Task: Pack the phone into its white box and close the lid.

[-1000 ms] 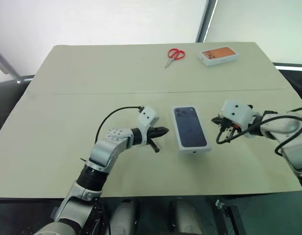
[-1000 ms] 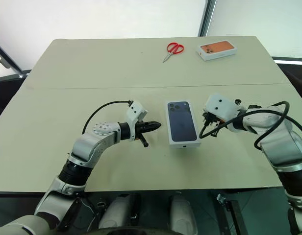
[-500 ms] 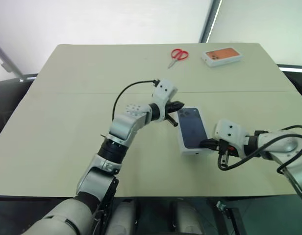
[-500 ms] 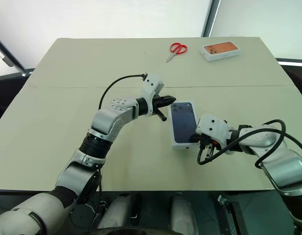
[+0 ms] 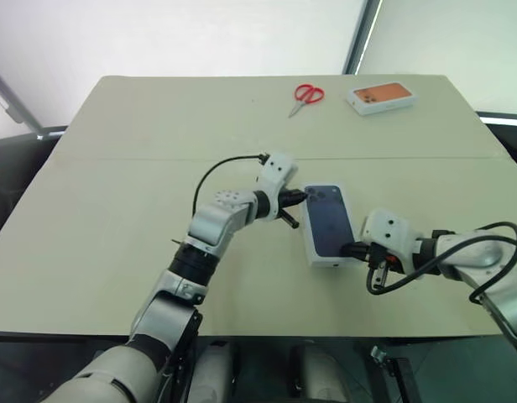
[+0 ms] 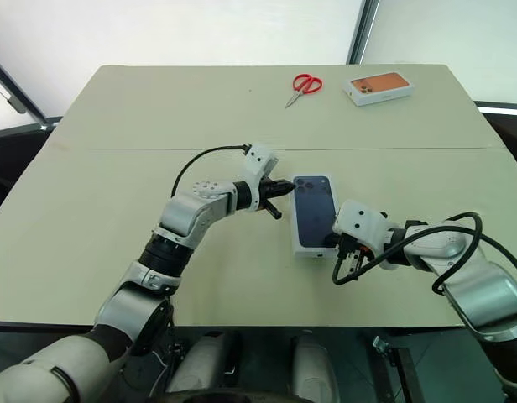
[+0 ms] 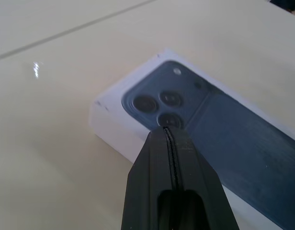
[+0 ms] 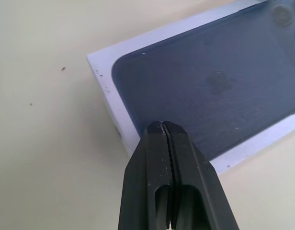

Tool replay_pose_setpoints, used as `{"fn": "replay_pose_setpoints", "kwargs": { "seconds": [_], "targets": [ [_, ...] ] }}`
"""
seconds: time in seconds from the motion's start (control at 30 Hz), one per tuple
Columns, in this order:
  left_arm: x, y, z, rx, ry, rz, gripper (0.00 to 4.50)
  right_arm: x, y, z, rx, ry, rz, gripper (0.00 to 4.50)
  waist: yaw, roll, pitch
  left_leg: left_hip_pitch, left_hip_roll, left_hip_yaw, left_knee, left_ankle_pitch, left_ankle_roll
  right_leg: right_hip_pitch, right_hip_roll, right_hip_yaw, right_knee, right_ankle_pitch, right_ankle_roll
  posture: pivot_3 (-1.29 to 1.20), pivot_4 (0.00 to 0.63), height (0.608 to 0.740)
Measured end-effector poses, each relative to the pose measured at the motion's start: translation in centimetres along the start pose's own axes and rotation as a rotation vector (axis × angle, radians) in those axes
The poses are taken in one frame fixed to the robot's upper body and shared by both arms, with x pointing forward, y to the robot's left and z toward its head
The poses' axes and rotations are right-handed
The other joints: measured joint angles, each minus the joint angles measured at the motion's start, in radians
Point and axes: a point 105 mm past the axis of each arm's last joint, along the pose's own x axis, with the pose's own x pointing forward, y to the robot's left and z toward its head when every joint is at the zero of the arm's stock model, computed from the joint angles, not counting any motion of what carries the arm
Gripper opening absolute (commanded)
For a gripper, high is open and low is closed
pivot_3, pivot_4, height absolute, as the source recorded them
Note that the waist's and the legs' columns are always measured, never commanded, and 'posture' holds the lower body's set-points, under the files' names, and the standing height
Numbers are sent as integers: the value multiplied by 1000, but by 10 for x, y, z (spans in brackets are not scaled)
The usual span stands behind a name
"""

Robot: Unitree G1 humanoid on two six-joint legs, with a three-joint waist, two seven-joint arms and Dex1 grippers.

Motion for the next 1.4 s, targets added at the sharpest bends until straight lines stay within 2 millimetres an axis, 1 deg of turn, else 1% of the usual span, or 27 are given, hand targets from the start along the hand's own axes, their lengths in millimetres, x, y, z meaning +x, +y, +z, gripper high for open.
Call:
{"fn": "replay_pose_setpoints", "kwargs": {
  "seconds": [0.1, 0.3, 0.43, 0.5, 0.57, 0.63, 0.67, 0.7, 0.73, 0.77, 0.83, 0.9, 0.93, 1.0, 1.03, 1.1, 1.17, 1.27, 1.33, 1.4],
  "targets": [
    [5, -6, -2, -5, 9, -16, 0, 1, 1, -2, 3, 2, -6, 32, 0, 0, 0, 0, 0, 0, 0, 0, 0, 1, 0, 0, 0, 0, 0, 0, 150, 697],
    [5, -4, -4, 3, 19, -4, 0, 2, 1, -4, 7, -1, -18, 32, 0, -1, -2, 2, 0, 0, 0, -2, 3, 3, 0, 0, -1, 0, 0, 0, 150, 697],
    [0, -1, -5, 2, 0, 11, 0, 4, 0, -3, 14, -14, -33, 32, 0, -1, -2, 3, 0, 0, 0, -2, 3, 3, 0, 0, -1, 0, 0, 0, 150, 697],
    [-8, 6, -7, -29, -48, 34, 0, 7, -10, -3, 44, -38, -81, 32, -8, -2, -2, 4, 1, 0, -1, -1, 2, 3, 0, 0, -1, 0, 0, 0, 150, 697],
    [-19, 17, -10, -49, -88, 75, 0, 7, -24, -4, 67, -49, -149, 32, -11, -1, -2, 3, 2, 0, -1, 2, -3, 2, 1, 0, 0, 0, 0, 0, 150, 697],
    [-41, 35, -10, -53, -152, 152, 0, 7, -45, 0, 103, -110, -256, 32, -20, -1, -2, 3, 2, 0, -2, 2, -4, 1, 1, 0, 0, 0, 0, 0, 150, 697],
    [-56, 45, -7, -41, -195, 204, 0, 6, -59, 4, 131, -152, -323, 32, -24, -1, -2, 2, 2, 0, -3, 3, -5, 0, 1, 1, 1, 0, 0, 0, 150, 697],
    [-67, 52, -5, -28, -217, 239, 0, 4, -67, 5, 151, -175, -368, 32, -22, -1, -2, 2, 2, 0, -2, 3, -5, 0, 1, 0, 1, 0, 0, 0, 150, 697],
    [-82, 60, -3, 2, -244, 284, 0, 2, -78, 8, 186, -212, -419, 32, -23, -1, -2, 2, 2, 0, -2, 3, -5, 0, 1, 0, 0, 0, 0, 0, 150, 697],
    [-96, 66, -4, 27, -257, 324, 0, -1, -88, 9, 224, -242, -466, 32, -23, -1, -2, 2, 2, 0, -2, 3, -5, 0, 1, 0, 0, 0, 0, 0, 150, 697],
    [-115, 75, -9, 52, -260, 378, 0, -5, -99, 4, 278, -259, -523, 32, -17, -1, -2, 1, 2, 0, -2, 3, -5, 0, 1, 0, 0, 0, 0, 0, 150, 697],
    [-136, 81, -23, 30, -263, 432, 0, -4, -106, -1, 314, -277, -557, 32, -18, -1, -2, 1, 1, 0, -2, 3, -5, 0, 0, 1, 0, 0, 0, 0, 150, 697],
    [-147, 85, -30, -4, -272, 464, 0, -4, -109, -8, 340, -278, -575, 32, -17, -1, -2, 1, 1, 0, -2, 3, -5, 0, 0, 1, 0, 0, 0, 0, 150, 697],
    [-163, 90, -36, -40, -291, 514, 0, -2, -112, -17, 375, -270, -593, 32, -12, 0, -2, 1, 1, 0, -2, 3, -5, -1, 0, 1, 0, 0, 0, 0, 150, 697],
    [-169, 91, -36, -42, -302, 535, 0, -1, -113, -19, 382, -272, -595, 32, -9, 0, -2, 1, 1, 0, -2, 3, -5, -1, 0, 1, 0, 0, 0, 0, 150, 697],
    [-178, 89, -34, -36, -325, 558, 0, 2, -113, -19, 390, -288, -588, 32, -9, 0, -2, 1, 1, 1, -2, 2, -5, -1, 0, 1, 0, 0, 0, 0, 150, 697],
    [-185, 87, -37, -30, -326, 572, 0, 4, -113, -17, 393, -306, -580, 32, -9, 0, -2, 1, 1, 1, -2, 2, -5, -1, 0, 1, 0, 0, 0, 0, 150, 697],
    [-196, 86, -56, -48, -282, 605, 0, 8, -112, -18, 408, -326, -564, 32, -11, 0, -2, 1, 2, 1, -2, 2, -4, -1, 1, 1, 1, 0, 0, 0, 150, 697],
    [-205, 86, -72, -61, -239, 639, 0, 9, -111, -19, 415, -349, -542, 32, -12, 0, -2, 1, 2, 1, -2, 0, -1, -1, 1, 1, 1, 0, 0, 0, 150, 697],
    [-209, 87, -79, -68, -223, 660, 0, 9, -110, -19, 428, -373, -514, 32, -11, 0, -2, 1, 2, 1, -2, 0, 0, -1, 1, 1, 1, 0, 0, 0, 150, 697]
  ]
}}
